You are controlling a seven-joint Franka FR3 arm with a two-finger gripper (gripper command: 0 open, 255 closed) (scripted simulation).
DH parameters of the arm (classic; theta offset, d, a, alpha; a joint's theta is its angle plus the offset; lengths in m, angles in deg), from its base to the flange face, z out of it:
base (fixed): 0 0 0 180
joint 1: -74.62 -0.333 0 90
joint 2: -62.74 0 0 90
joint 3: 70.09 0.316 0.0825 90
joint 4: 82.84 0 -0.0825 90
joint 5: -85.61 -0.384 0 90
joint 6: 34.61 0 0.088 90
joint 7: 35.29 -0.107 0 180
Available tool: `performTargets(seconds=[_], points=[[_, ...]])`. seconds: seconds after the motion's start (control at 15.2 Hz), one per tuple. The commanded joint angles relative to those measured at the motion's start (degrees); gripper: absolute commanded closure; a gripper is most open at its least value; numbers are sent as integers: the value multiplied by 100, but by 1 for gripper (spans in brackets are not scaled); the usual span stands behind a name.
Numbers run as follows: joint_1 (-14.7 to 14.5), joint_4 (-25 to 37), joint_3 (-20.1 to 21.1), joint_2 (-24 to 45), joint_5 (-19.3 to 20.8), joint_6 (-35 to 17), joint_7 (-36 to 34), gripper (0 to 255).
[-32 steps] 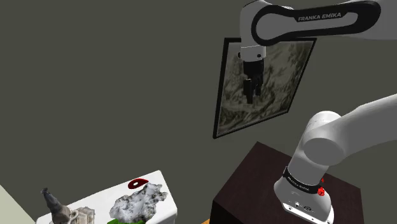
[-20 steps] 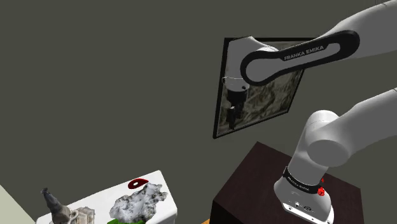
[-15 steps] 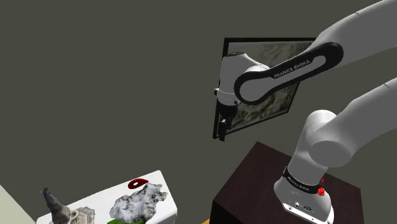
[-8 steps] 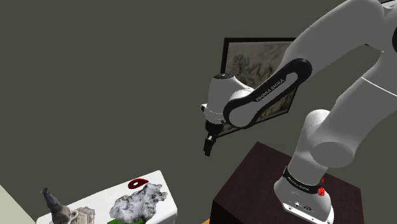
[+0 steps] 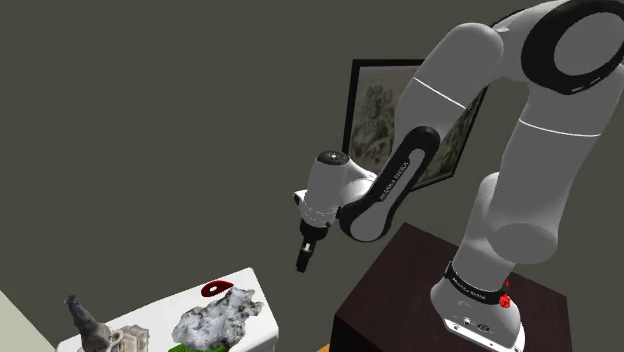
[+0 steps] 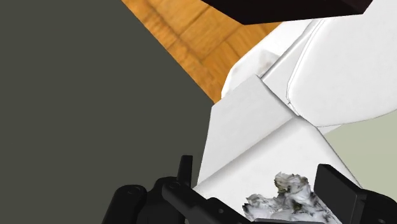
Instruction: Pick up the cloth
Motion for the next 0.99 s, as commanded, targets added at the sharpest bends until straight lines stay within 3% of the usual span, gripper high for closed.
performTargets(seconds=[0.0,0.13,0.33,0.66,0.79,0.92], points=[[-122,231,-113,546,799,-459,-598,0],[-564,513,-557,1042,1632,-812,-1266,0],[-1506,988,-1396,1738,2376,-1299,-1940,0],[-2786,1834,-2341,2853,2590,-2008,-2335,0],[-3134,2199,-2546,3283,2535,-2230,-2383,0],[-3181,2242,-2585,3386,2510,-2295,-2386,0]])
